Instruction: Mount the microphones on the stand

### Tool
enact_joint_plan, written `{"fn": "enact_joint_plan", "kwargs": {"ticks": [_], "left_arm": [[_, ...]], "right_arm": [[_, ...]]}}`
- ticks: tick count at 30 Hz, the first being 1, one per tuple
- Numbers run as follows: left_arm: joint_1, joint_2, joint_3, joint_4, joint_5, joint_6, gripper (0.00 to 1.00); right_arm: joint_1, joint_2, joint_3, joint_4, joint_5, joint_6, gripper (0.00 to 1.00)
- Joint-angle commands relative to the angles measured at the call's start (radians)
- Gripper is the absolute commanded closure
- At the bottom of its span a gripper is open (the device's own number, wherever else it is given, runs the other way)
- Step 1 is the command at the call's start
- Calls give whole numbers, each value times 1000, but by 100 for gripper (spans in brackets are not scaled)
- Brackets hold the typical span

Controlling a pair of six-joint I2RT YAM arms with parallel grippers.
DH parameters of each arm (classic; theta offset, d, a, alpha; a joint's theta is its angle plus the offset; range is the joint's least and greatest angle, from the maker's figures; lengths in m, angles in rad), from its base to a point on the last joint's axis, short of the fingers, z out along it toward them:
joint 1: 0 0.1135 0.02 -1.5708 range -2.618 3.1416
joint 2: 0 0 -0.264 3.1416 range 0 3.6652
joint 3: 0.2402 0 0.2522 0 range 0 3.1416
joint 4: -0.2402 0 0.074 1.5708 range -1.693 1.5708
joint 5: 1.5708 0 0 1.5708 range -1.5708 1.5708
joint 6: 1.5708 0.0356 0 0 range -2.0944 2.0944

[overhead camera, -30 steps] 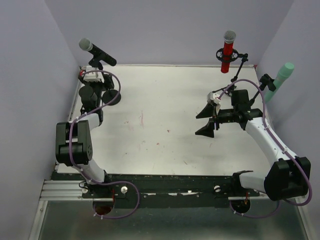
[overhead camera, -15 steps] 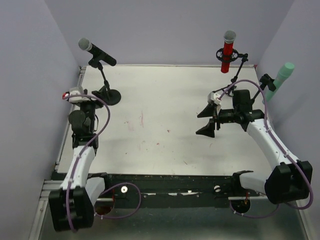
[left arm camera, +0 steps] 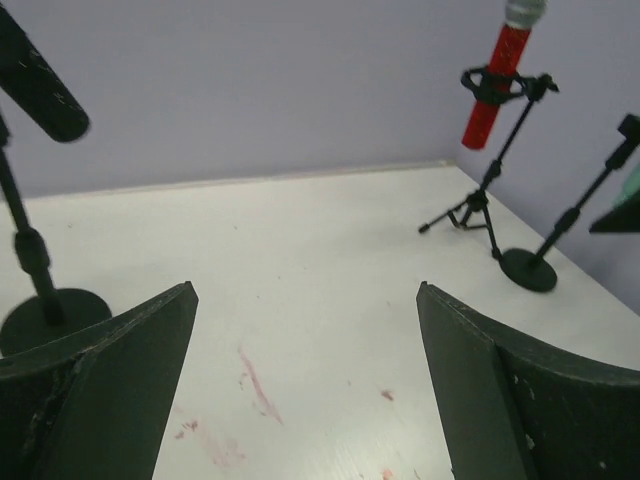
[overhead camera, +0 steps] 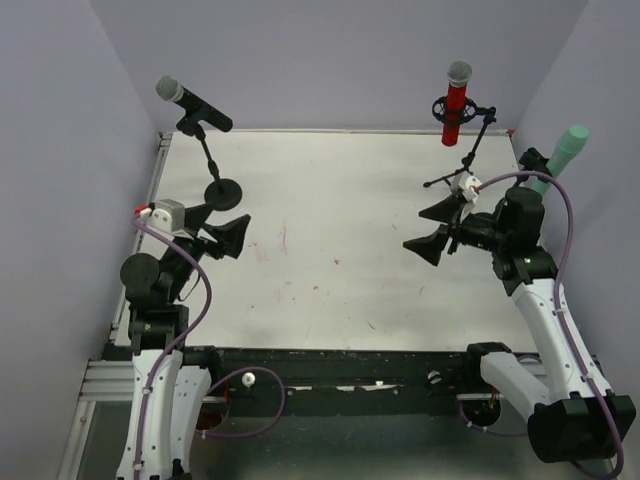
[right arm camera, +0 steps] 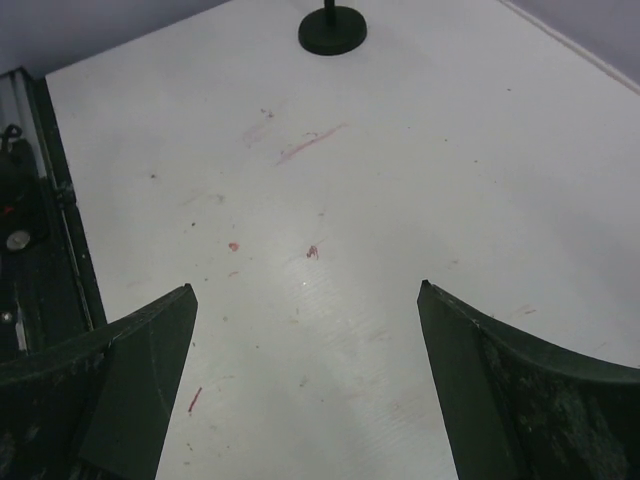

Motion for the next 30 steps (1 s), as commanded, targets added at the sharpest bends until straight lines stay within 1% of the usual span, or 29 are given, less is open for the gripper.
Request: {"fn": "enact_joint_plan", "kwargs": {"ticks": [1,2,4,6,7,8,10,13,16,17,18,20,30], "left_arm": [[-89,3,32,-249,156,98,2],[-112,5,35,-273,143,127,2],[-160,4,29,-305,111,167,2],[-186,-7,7,-311,89,192,2],[-189,-15,-6,-308,78,197,2],[-190,-29,-32,-299,71,197,2],[-190,-59,-78,-276,43,195,2],[-189,-105,-105,-273,2,229,2],[-190,-121,-112,-267,-40,235,2],[-190,-119,-111,-270,-40,234,2],[-190,-118,-111,-271,-38,229,2],[-192,-115,-109,-271,-28,223,2],[-192,-127,-114,-268,-25,214,2]], "right_arm": [[-7,-8,-38,229,145,366,0],[-7,-8,-55,260,191,433,0],[-7,-2,-63,288,270,515,1],[-7,12,-52,276,297,506,0],[-9,18,-46,257,295,474,0],[-15,25,-41,237,262,430,0],[-24,44,-27,159,161,283,0],[-39,73,-10,125,101,244,0],[-42,102,9,119,102,285,0],[-42,114,14,122,116,303,0],[-70,128,23,124,127,357,0],[-79,148,34,125,139,385,0],[-93,223,54,131,133,443,0]]}}
